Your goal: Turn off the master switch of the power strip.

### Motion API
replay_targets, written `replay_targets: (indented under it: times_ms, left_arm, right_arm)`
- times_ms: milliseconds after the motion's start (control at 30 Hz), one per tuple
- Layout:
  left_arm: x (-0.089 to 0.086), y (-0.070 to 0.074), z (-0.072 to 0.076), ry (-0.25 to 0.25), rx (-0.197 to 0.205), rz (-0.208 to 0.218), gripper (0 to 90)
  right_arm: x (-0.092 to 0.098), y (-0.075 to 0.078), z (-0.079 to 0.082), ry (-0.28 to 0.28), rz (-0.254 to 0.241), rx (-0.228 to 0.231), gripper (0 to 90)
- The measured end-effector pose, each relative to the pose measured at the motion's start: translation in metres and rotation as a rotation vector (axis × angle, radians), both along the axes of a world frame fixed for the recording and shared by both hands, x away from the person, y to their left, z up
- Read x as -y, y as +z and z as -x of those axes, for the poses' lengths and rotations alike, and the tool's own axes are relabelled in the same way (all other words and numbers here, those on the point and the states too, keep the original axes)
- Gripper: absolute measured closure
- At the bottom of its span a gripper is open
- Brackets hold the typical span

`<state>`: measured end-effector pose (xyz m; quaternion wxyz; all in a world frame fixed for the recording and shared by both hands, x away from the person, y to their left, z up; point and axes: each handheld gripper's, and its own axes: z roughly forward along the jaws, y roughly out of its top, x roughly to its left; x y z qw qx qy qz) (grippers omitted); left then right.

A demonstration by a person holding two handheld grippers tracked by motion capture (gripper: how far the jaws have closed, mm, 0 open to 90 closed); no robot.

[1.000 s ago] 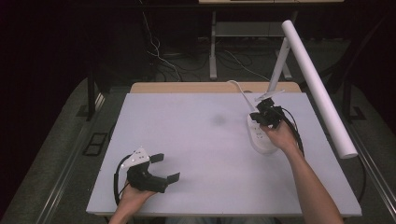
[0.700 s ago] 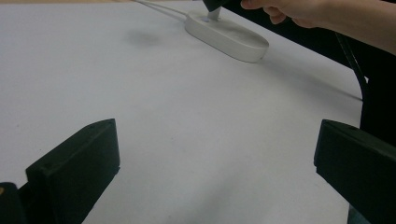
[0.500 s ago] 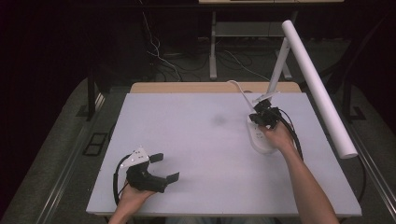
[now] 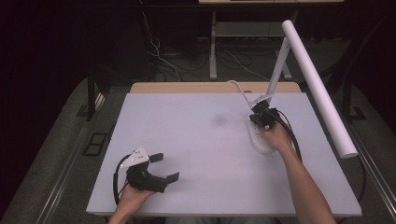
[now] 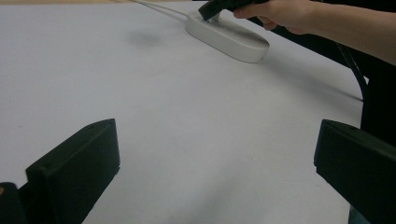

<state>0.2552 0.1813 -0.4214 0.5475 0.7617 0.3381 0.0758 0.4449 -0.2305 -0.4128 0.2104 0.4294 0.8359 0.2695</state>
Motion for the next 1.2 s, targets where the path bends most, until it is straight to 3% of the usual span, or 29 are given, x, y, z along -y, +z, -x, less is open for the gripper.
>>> replay_targets:
  times_ms: [300,600,933,1067,1133,1200]
  left_arm:
    - [0.0,0.001,0.001,0.0,0.01,0.004,0.0]
    - [0.002,0.001,0.002,-0.007,0.011,-0.001,0.0]
    - [0.002,0.001,0.002,-0.011,0.012,-0.004,0.0]
    - [0.001,0.001,0.002,-0.01,0.016,-0.005,0.0]
    - [0.001,0.001,0.003,-0.009,0.015,-0.005,0.0]
    - [0.0,0.001,0.003,-0.006,0.013,0.0,0.0]
  right_arm:
    - [-0.004,-0.003,0.001,-0.029,0.033,0.024,89.4]
    - [-0.004,-0.004,0.001,-0.056,0.014,0.018,89.6]
    - [-0.008,-0.005,0.001,-0.073,0.042,0.015,89.8]
    - [-0.006,-0.006,0.001,-0.079,0.024,0.019,89.8]
    - [-0.01,-0.005,0.003,-0.063,0.064,0.034,89.6]
    - [-0.011,-0.004,0.003,-0.06,0.072,0.031,89.6]
